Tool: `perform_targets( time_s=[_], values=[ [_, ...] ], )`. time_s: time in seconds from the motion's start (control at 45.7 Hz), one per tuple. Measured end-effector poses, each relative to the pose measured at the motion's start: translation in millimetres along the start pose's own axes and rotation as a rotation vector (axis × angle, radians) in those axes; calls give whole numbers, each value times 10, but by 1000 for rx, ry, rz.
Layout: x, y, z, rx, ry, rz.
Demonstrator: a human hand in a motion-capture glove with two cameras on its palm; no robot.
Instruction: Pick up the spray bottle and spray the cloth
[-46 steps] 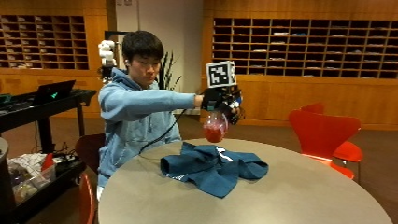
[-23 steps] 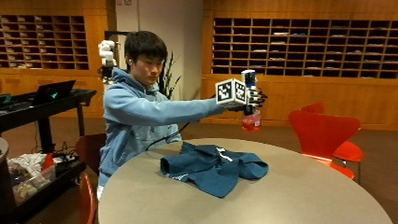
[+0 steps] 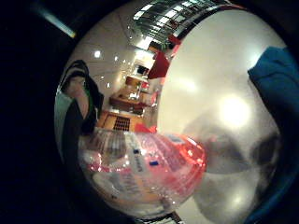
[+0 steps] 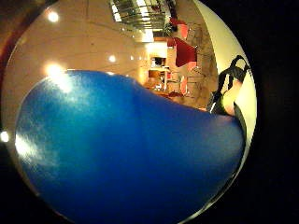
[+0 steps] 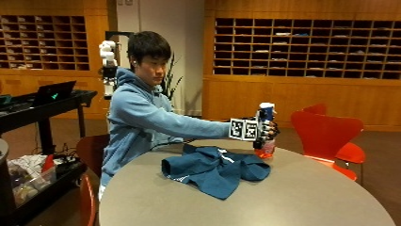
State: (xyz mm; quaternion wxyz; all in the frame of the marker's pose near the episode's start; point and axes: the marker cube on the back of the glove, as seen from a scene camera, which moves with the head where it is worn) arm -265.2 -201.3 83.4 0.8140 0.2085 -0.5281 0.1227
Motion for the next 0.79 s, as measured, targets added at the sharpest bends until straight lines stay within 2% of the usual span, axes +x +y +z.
perform_targets(
  time_s=[0.307, 0.788],
  values=[
    [-24, 109, -20, -206, 78, -99],
    [-398, 247, -982, -242, -7, -220]
  ],
)
